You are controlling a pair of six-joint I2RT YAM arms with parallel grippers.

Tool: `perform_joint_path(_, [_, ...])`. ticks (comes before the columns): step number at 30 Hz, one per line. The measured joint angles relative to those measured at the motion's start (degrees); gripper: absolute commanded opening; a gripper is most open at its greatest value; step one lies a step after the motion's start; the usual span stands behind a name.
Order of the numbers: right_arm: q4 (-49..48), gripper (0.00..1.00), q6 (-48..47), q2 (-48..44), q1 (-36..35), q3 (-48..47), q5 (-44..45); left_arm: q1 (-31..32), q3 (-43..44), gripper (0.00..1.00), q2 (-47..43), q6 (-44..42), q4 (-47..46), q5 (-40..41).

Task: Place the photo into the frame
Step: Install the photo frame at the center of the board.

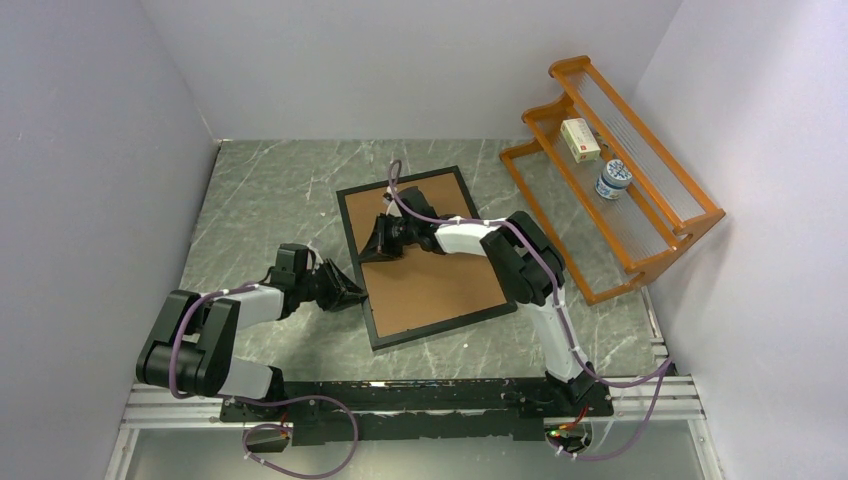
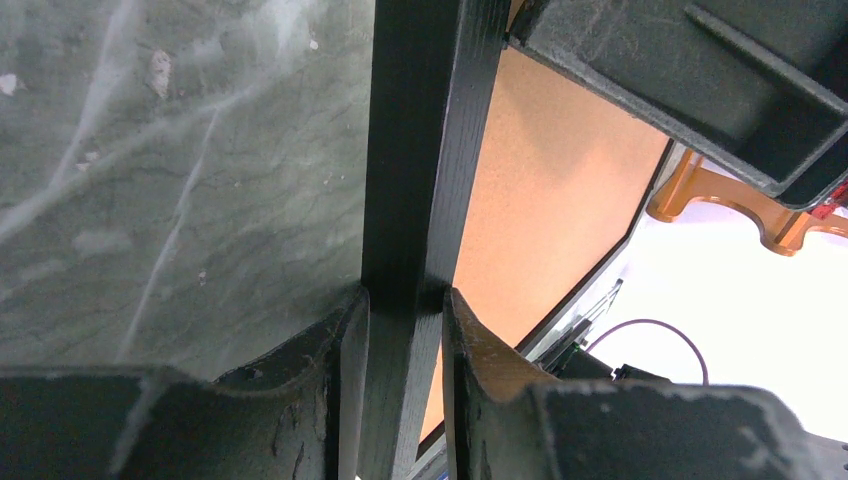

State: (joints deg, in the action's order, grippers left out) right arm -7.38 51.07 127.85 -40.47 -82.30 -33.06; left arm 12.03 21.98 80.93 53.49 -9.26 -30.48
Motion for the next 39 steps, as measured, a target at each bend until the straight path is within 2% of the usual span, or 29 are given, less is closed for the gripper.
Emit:
perform_joint_path(9, [-0.5, 0.07, -0.5, 0.3, 0.2, 0.1, -0.7, 0.0, 0.0, 0.22, 0.1, 0.0, 0.0, 0.0])
perform_joint_path(26, [-1.5, 0.07, -9.7, -1.3, -1.2, 2.6, 2.3, 0.0, 0.0, 0.23, -0.5, 0.0, 0.1, 0.1])
perform_joint_path(35, [-1.2, 0.22, -9.1, -1.4, -1.2, 2.5, 2.5, 0.1, 0.0, 0.23, -0.9, 0.0, 0.5, 0.4])
perform_joint_path(39, [-0.6, 0.26, -8.3, -1.3, -1.2, 2.1, 2.1, 0.2, 0.0, 0.23, -1.0, 0.0, 0.7, 0.7])
